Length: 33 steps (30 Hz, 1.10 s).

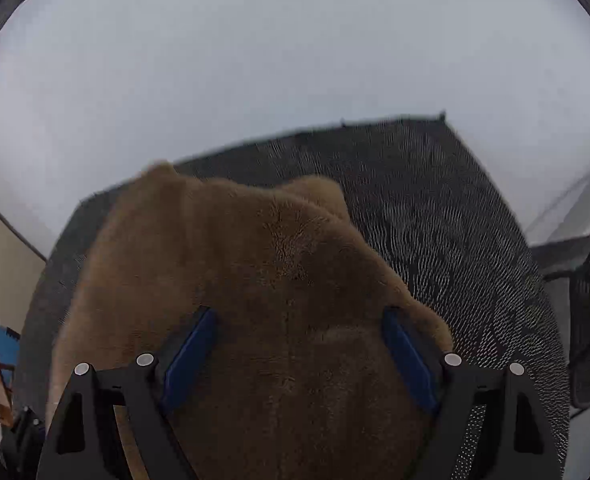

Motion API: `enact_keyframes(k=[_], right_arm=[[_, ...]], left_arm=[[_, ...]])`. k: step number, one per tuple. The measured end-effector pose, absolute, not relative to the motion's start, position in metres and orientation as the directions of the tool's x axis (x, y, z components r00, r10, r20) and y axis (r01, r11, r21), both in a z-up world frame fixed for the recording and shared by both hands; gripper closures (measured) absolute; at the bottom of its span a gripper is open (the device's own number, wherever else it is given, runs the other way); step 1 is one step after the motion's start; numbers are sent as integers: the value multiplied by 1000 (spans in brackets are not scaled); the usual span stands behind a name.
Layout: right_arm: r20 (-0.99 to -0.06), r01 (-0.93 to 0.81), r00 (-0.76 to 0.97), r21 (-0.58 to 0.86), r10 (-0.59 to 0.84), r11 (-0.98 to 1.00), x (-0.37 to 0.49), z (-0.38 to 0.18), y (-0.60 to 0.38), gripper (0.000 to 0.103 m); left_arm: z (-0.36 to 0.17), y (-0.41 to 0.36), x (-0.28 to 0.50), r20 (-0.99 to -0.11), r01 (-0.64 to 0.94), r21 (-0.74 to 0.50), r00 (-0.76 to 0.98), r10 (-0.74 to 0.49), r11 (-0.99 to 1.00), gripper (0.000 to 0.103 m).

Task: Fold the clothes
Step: 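Press both grippers onto the folded blanket to flatten it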

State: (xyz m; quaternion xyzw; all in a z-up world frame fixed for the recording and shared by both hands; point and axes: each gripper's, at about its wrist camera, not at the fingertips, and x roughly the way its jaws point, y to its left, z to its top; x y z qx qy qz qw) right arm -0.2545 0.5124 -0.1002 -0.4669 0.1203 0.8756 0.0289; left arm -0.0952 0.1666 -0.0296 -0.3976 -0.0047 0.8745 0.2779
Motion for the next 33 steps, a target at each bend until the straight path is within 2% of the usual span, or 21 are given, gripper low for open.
enact_keyframes(k=[2, 8, 13, 17, 20, 26, 28, 33], right_arm=[[-839, -168, -540, 181, -63, -969, -257, -108, 515, 16], [-858, -159, -513, 133, -33, -978, -260, -109, 507, 14], [-806, -73, -589, 114, -50, -991, -253, -57, 491, 14], [-806, 45, -581, 112, -117, -993, -278, -35, 461, 14], [-847, 76, -512, 122, -144, -990, -305, -43, 446, 14], [-908, -4, -389, 169, -154, -986, -343, -83, 451, 13], [-913, -2, -381, 158, -146, -987, -346, -90, 451, 9], [-883, 33, -444, 155, -153, -987, -335, -80, 455, 9]], left_arm=[[-32, 169, -90, -676, -486, -201, -559, 480, -850, 0], [-34, 167, -82, -655, -473, -220, -576, 489, -853, 0], [-36, 161, -77, -649, -461, -249, -573, 500, -852, 0], [-37, 163, -73, -647, -458, -258, -572, 505, -850, 0], [-38, 162, -74, -646, -454, -269, -569, 509, -849, 0], [-40, 154, -75, -646, -434, -319, -551, 529, -842, 0], [-39, 153, -74, -648, -430, -329, -545, 532, -841, 0], [-22, 152, -68, -661, -427, -310, -545, 515, -849, 0]])
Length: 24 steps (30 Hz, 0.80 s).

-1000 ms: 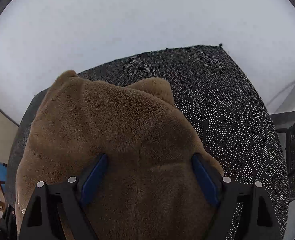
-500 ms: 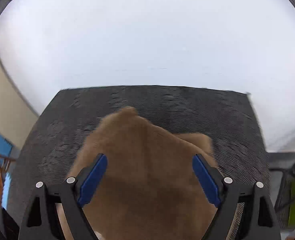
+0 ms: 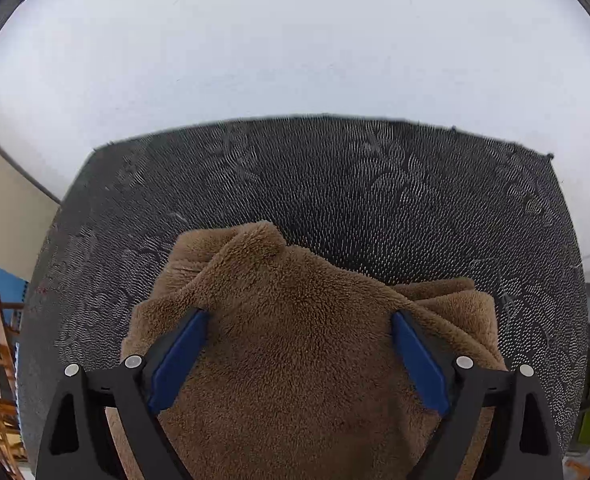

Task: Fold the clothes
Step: 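Press both grippers onto the folded blanket to flatten it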

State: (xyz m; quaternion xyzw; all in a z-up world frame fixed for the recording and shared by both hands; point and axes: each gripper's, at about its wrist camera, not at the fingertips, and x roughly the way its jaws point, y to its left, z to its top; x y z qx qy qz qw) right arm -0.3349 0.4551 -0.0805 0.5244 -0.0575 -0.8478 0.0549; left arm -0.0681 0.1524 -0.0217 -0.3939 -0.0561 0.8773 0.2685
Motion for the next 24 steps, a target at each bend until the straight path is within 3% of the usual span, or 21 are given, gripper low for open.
enact_keyframes(k=[4, 10, 20, 24], right_arm=[[-800, 79, -568, 183, -195, -980, -284, -42, 472, 9], [-738, 113, -664, 61, -121, -992, -171, -9, 493, 9], [-777, 166, -628, -70, -51, -984, -78, -59, 476, 9], [-801, 118, -594, 3, -73, -993, -82, -78, 487, 9]], left_arm=[[2, 153, -62, -642, -441, -232, -600, 477, -867, 0], [21, 166, -82, -629, -446, -164, -640, 441, -880, 0], [5, 202, -89, -684, -480, -84, -610, 401, -873, 0], [5, 199, -78, -698, -482, -68, -603, 387, -873, 0]])
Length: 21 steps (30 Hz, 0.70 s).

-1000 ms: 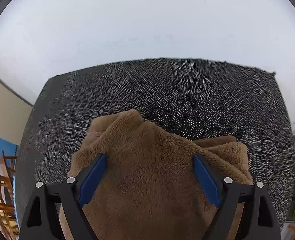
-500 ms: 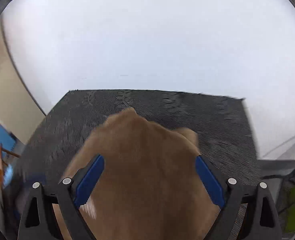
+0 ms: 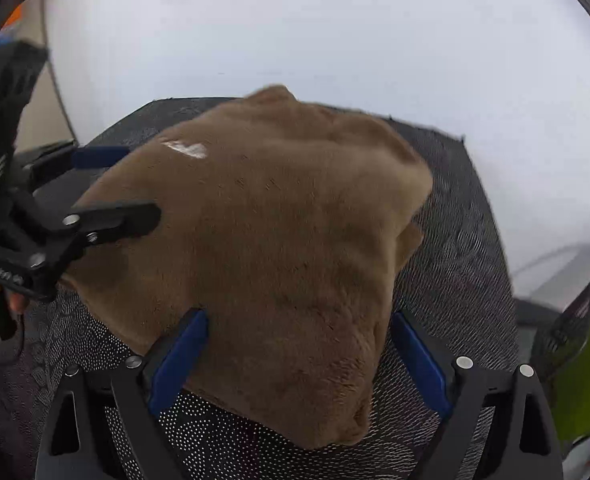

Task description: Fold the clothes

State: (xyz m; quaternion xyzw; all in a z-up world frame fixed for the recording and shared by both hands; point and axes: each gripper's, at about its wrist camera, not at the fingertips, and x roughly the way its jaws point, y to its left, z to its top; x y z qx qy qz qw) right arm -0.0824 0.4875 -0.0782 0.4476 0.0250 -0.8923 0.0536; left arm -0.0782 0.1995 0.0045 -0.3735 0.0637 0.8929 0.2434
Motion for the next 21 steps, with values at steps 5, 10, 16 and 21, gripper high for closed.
enact_keyframes(k=[5, 10, 16, 21], right_arm=[[-815, 93, -570, 69, -110, -993, -89, -96, 500, 8], [-818, 69, -561, 110, -130, -992, -94, -114, 509, 2], [-797, 85, -602, 8, -57, -996, -85, -110, 499, 2], [-689, 158, -724, -111, -38, -981, -53, -72, 484, 2]], left_arm=[[-2, 200, -79, -706, -495, -52, -597, 382, -868, 0], [-10, 198, -76, -701, -498, -60, -596, 392, -865, 0], [-14, 184, -68, -707, -482, -104, -579, 406, -870, 0], [-6, 166, -52, -678, -462, -115, -610, 409, -879, 0]])
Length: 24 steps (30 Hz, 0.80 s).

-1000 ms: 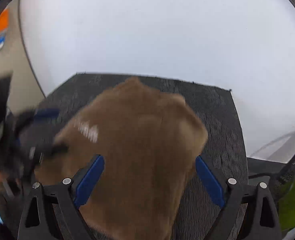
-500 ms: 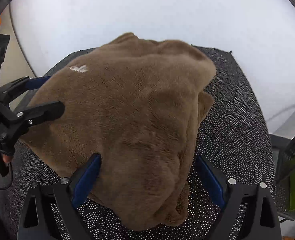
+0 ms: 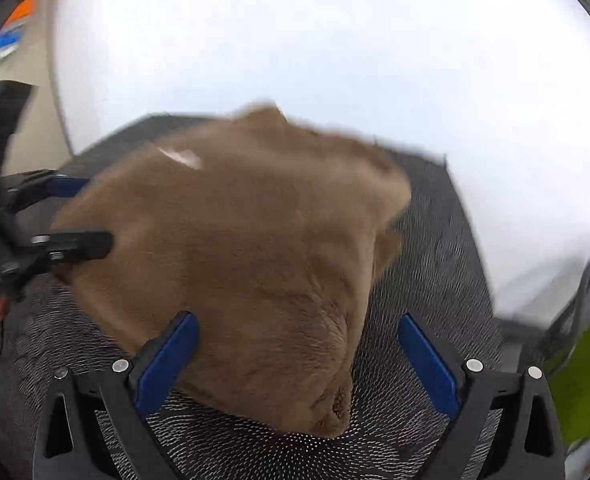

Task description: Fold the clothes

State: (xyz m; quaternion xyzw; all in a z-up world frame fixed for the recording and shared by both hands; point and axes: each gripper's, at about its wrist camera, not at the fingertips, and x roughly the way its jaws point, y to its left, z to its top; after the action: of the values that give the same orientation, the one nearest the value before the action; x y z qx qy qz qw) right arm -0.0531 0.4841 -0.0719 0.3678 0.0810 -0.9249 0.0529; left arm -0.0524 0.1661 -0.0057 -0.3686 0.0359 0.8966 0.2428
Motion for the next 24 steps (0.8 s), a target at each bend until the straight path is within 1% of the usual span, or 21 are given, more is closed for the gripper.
enact_keyframes(k=[2, 3, 5, 6, 9, 11, 15, 18, 19, 21, 24], right_arm=[[-647, 214, -757, -112, -92, -970, -42, -56, 477, 2], [-642, 247, -755, -91, -133, -965, -42, -53, 475, 2], [-653, 292, -732, -45, -193, -955, -48, -54, 472, 2], [-665, 306, -716, -26, -212, -952, -53, -58, 471, 2], [-708, 324, -671, -14, -220, -946, -70, -78, 467, 5], [-731, 335, -648, -20, -215, -942, -76, -88, 470, 5], [-762, 352, -620, -58, -187, -934, -81, -104, 472, 4], [-763, 360, -624, -90, -168, -929, -80, -107, 469, 4], [-764, 359, -622, -84, -171, -929, -82, -107, 470, 4], [-768, 362, -614, -69, -182, -930, -89, -106, 473, 4], [-757, 376, -611, -20, -232, -926, -95, -89, 478, 4]], left_arm=[[-3, 166, -47, -670, -475, -98, -618, 411, -874, 0], [-3, 168, -47, -672, -486, -87, -616, 411, -870, 0], [-8, 174, -49, -687, -488, -63, -612, 393, -870, 0], [-13, 175, -51, -699, -489, -70, -598, 392, -870, 0], [-27, 175, -58, -735, -493, -128, -535, 416, -860, 0], [-34, 174, -62, -741, -496, -136, -524, 420, -858, 0], [-43, 173, -74, -762, -504, -198, -460, 455, -841, 0], [-32, 175, -76, -786, -544, -178, -422, 451, -820, 0], [-24, 175, -78, -788, -558, -166, -421, 450, -813, 0], [1, 176, -81, -760, -591, -89, -480, 438, -802, 0], [37, 180, -92, -698, -605, 59, -594, 401, -794, 0]])
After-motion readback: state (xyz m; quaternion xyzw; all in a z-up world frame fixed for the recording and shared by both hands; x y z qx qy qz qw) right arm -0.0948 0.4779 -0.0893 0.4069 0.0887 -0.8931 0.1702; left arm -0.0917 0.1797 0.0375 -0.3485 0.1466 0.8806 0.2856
